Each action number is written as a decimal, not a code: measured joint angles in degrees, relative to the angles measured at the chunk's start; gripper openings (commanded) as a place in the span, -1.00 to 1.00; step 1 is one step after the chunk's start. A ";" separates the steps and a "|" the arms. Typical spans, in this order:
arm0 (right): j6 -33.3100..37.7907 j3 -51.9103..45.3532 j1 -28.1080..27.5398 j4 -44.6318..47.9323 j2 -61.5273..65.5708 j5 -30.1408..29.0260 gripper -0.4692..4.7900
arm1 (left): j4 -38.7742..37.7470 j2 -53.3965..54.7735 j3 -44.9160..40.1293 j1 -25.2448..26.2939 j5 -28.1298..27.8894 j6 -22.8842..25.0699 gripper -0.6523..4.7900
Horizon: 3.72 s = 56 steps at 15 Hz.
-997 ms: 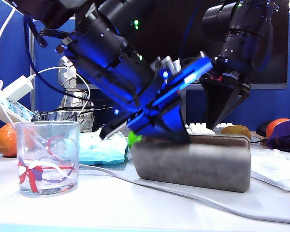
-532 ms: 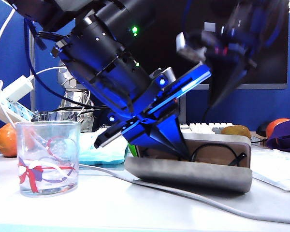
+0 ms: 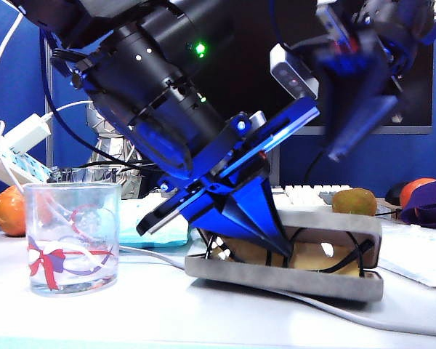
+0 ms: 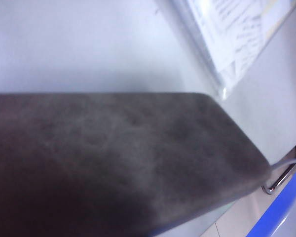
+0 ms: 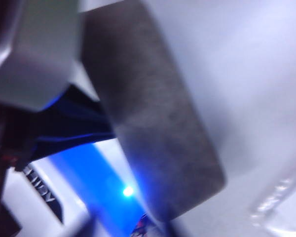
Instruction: Pick up the glasses, fold the temples of the glasses, place the glasses into the glasses case, and finally close the glasses case.
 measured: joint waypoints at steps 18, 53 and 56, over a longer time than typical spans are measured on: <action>-9.51 -5.05 8.83 7.19 0.28 4.17 0.66 | -9.99 -2.23 -0.02 0.02 -4.66 1.33 -0.77; -11.13 -28.33 7.58 26.10 -13.11 10.49 0.66 | -9.51 -2.03 -0.04 0.42 1.14 -0.72 -0.77; -11.28 -29.33 7.63 28.87 -12.63 12.37 0.66 | -8.66 -2.03 -0.04 0.42 1.14 -1.64 -0.77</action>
